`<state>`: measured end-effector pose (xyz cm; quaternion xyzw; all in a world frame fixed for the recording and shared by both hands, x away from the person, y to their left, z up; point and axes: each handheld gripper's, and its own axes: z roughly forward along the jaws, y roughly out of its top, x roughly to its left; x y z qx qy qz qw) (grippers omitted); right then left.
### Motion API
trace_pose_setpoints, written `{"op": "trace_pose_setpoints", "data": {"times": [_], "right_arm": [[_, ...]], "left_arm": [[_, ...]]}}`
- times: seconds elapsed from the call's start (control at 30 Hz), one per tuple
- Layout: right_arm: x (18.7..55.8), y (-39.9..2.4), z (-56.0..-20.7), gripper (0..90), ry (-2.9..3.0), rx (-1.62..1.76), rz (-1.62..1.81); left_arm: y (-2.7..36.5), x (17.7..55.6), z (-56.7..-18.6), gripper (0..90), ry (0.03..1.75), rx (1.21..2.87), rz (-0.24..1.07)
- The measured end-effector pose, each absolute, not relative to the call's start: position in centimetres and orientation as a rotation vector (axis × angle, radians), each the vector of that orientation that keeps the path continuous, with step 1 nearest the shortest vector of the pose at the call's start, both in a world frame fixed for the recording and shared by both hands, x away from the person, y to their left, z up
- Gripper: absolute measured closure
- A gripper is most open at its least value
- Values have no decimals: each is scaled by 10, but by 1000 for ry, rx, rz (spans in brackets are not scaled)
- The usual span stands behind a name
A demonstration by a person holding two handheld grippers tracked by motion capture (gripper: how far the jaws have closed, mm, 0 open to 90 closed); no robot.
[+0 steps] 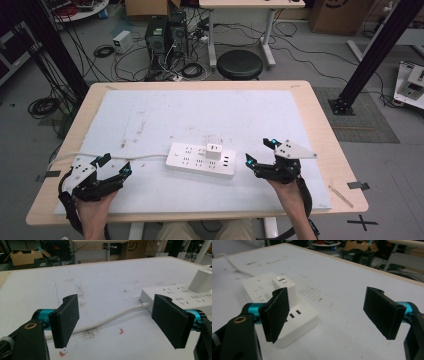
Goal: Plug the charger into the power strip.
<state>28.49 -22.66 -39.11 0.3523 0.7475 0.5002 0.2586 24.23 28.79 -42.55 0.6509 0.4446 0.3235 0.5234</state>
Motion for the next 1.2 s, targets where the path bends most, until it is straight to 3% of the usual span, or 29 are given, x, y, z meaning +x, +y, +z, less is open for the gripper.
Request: {"op": "trace_pose_setpoints", "data": {"times": [0.6,1.2], "right_arm": [[246,-246,-420,217,1741,1165,1358],[248,-255,-427,216,1718,1199,1366]], "left_arm": [[286,248,-426,222,1059,1579,769],[288,251,-428,222,1066,1581,761]]}}
